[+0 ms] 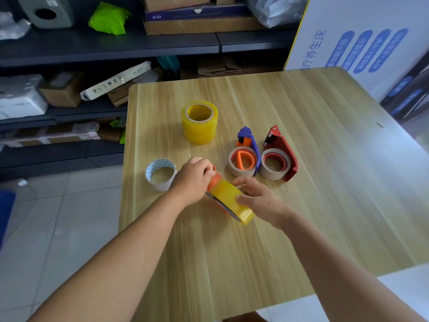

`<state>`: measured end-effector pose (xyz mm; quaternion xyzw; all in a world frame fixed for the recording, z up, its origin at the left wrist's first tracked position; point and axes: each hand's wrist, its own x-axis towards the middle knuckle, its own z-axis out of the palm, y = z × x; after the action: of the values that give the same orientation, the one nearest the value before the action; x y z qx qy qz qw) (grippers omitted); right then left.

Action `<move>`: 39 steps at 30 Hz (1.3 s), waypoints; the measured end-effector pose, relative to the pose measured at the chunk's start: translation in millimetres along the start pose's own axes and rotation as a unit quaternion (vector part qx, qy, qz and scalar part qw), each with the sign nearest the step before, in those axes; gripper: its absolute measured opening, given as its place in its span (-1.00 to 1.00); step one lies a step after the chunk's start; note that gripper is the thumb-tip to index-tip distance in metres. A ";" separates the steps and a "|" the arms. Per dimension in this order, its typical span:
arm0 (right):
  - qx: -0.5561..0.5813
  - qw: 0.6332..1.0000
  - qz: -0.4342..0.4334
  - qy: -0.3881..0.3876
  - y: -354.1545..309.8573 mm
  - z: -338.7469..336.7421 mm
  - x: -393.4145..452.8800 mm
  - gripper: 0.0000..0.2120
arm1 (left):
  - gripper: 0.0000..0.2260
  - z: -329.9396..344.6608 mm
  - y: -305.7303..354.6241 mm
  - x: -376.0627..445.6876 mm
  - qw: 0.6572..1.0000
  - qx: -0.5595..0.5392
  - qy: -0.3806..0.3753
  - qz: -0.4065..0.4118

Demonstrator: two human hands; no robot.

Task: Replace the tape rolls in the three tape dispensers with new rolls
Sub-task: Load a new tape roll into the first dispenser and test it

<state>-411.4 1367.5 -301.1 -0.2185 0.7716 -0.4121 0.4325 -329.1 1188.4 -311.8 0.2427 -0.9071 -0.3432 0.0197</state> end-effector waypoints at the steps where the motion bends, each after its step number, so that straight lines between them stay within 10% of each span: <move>1: -0.050 0.999 -0.002 0.003 -3.3 -0.5 0.5 -0.65 | -0.86 0.0 0.9 1.4 1.000 0.002 0.011 -0.004; 6: -0.326 0.943 -0.047 0.053 -24.0 12.6 6.5 -0.08 | -0.86 0.6 8.9 6.1 1.000 0.010 0.018 -0.019; 39: -0.444 0.895 0.006 0.039 -34.8 36.0 6.3 -0.35 | -0.80 -4.1 26.9 10.3 0.988 0.038 0.151 -0.017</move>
<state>-384.9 1327.4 -285.8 -0.3667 0.8919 -0.0320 0.2628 -348.8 1198.6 -293.0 0.3078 -0.9019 -0.2682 0.1409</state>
